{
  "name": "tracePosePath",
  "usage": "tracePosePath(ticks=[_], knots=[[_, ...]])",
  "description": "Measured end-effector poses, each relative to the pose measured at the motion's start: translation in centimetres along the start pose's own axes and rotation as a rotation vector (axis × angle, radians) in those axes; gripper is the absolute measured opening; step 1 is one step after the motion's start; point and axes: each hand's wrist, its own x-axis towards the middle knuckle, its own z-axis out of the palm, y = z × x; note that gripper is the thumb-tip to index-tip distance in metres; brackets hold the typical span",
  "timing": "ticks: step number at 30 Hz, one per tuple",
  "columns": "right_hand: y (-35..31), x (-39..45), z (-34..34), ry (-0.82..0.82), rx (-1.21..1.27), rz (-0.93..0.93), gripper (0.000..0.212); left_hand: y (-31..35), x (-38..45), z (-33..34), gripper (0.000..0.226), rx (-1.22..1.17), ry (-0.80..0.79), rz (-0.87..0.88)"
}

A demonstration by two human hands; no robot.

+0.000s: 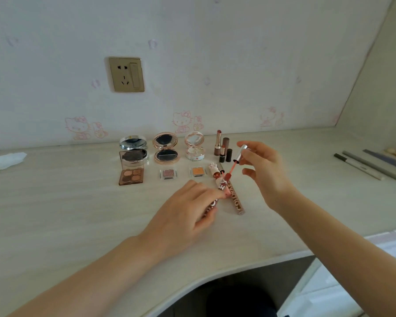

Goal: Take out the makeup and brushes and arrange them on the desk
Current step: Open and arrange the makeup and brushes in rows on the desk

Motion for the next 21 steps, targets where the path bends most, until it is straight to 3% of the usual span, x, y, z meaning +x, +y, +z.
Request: tracePosePath(ticks=[7, 12, 21], knots=[[-0.9, 2.7, -3.2, 0.034, -0.072, 0.027, 0.021, 2.9, 3.8, 4.0, 0.036, 0.021, -0.064, 0.005], [-0.1, 4.2, -4.4, -0.094, -0.108, 0.157, 0.021, 3.0, 4.2, 5.5, 0.055, 0.208, -0.167, 0.079], [1.1, 6.8, -3.7, -0.197, -0.385, 0.224, 0.016, 1.8, 4.3, 5.3, 0.046, 0.239, -0.153, 0.041]])
